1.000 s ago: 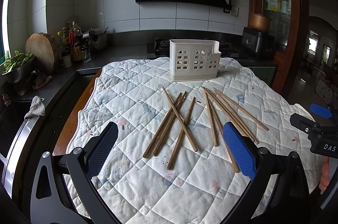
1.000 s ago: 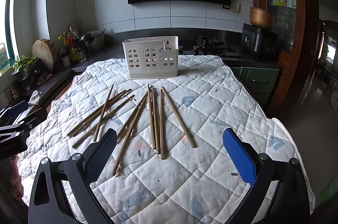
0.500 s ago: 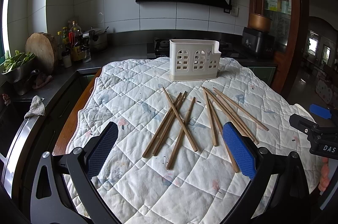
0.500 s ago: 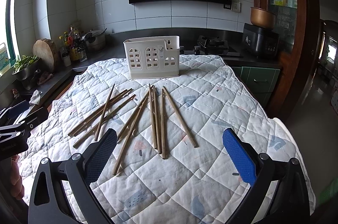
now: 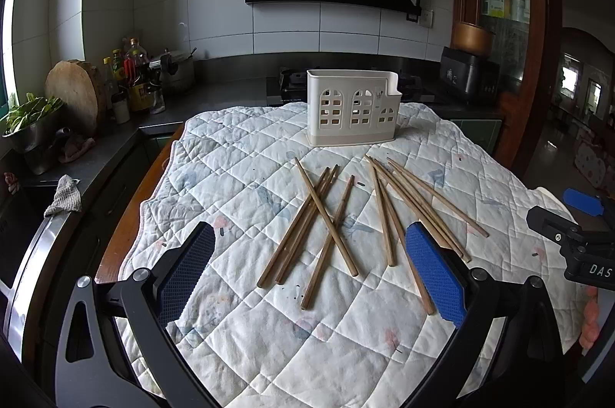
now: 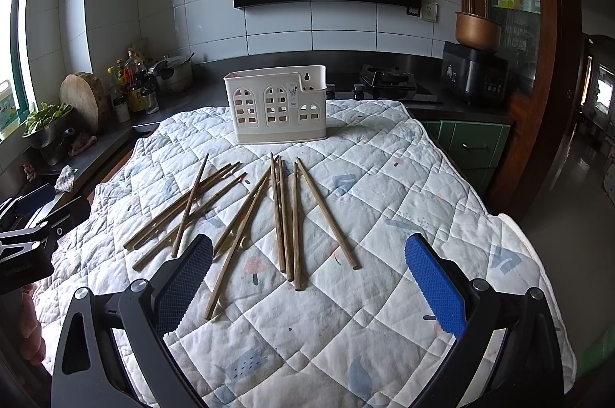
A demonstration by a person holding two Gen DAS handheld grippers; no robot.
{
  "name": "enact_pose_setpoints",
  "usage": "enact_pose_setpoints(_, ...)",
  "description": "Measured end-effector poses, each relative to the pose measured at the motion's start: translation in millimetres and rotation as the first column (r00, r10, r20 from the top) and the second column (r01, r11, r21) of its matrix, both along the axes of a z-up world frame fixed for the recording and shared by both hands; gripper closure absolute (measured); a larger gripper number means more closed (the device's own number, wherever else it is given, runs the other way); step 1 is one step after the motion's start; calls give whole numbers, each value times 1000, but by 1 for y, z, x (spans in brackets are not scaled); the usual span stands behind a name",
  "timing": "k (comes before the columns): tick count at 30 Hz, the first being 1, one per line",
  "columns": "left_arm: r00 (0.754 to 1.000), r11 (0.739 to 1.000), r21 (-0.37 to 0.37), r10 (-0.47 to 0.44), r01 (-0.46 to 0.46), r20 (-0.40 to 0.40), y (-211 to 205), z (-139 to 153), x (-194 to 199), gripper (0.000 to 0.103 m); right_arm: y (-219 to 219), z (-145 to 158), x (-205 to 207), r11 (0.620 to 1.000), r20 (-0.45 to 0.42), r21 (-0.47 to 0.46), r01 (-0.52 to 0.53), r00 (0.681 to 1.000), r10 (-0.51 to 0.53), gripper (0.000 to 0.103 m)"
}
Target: Organize utensils
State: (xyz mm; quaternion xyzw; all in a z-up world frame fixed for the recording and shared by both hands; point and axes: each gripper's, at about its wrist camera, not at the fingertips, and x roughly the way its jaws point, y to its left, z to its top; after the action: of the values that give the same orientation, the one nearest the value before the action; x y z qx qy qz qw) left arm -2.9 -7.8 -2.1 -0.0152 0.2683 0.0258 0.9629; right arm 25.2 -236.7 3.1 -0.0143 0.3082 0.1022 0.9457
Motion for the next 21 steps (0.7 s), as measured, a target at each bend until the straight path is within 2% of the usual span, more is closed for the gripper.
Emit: enact_pose_setpoints(21,994,999,-34,19,-23,-109,4,-18,39,5,-3,-20,28,1000,-43,-15,-21,999,21,6)
